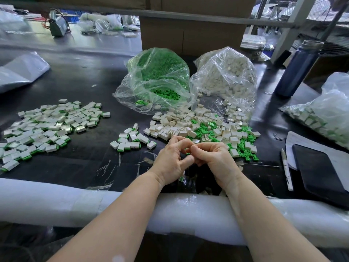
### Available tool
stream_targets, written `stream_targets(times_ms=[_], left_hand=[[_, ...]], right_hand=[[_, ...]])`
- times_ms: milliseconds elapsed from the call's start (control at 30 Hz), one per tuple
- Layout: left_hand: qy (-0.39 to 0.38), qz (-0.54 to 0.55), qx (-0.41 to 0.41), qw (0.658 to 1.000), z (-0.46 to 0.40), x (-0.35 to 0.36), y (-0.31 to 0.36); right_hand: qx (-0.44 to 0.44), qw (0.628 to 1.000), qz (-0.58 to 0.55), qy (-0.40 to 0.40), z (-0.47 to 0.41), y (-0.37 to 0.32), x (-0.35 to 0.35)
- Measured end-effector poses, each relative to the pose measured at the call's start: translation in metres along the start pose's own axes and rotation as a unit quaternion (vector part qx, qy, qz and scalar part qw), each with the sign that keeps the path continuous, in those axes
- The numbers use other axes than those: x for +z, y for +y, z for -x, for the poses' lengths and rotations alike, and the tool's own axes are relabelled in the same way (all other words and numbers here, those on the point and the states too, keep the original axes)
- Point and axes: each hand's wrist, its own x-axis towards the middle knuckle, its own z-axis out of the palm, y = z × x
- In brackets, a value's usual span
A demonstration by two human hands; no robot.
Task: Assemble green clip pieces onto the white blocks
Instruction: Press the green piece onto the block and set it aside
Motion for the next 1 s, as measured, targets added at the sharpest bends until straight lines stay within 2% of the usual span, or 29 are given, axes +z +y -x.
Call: stream_targets(times_ms=[333, 1000], left_hand=[[-0.005, -0.014, -0.001, 1.000, -0.0006, 0.0013, -0.0014], [-0.005, -0.014, -0.002, 1.000, 0.0000, 0.0002, 0.0008]], right_hand=[[0.004, 1.000, -0.014, 0.019, 0.0011, -0.0014, 0.0027], [0.006, 1.000, -0.010, 0.007, 0.0006, -0.0005, 0.0020]])
